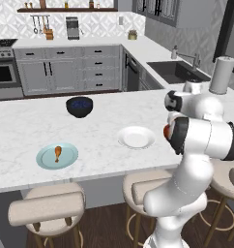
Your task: Pick the chicken drumstick and onion from their plates and place them in the bowl. Then put the bowl in the fridge.
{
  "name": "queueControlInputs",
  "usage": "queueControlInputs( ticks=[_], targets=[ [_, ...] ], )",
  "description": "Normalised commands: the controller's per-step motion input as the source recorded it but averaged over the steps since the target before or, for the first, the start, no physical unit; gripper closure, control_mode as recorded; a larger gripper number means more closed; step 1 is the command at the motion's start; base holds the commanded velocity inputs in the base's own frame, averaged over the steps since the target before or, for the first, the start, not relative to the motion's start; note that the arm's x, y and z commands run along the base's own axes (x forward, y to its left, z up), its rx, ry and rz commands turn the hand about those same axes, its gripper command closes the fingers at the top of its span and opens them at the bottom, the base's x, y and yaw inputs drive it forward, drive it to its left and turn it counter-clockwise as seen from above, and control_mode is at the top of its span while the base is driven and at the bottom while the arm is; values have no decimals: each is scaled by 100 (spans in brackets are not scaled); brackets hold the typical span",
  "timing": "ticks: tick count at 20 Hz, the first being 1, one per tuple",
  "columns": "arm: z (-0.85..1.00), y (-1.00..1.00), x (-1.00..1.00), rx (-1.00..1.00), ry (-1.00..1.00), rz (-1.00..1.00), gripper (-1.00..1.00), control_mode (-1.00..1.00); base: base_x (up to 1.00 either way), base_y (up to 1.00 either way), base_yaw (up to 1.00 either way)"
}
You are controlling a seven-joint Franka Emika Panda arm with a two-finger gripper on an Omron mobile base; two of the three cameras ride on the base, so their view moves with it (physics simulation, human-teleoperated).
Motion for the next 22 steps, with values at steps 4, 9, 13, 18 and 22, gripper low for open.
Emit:
queueControlInputs(
  ticks=[4,9,13,18,22],
  targets=[
    [-49,-48,40,3,0,0,100,-100,0,0,0],
    [-67,-5,34,-1,0,0,-100,-100,0,0,0],
    [-37,11,20,-1,0,0,-100,-100,0,0,0],
    [1,0,2,0,0,0,-100,-100,0,0,0],
    [17,0,-7,0,-4,0,-100,-100,0,0,0]
  ],
)
